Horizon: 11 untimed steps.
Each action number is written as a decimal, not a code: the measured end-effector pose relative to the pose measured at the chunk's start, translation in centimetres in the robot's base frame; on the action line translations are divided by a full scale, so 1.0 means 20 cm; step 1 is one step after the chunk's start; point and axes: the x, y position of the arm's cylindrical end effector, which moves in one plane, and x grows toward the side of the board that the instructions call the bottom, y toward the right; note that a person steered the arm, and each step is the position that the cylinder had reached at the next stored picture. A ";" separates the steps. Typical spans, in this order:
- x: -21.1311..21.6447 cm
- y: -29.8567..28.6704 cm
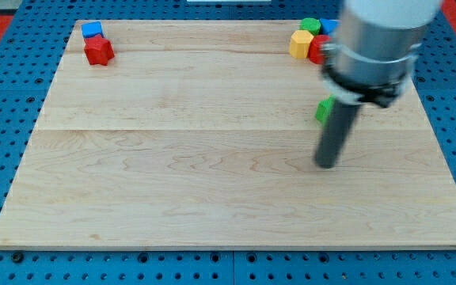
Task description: Separate blue cube from the red star
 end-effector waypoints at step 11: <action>-1.12 -0.85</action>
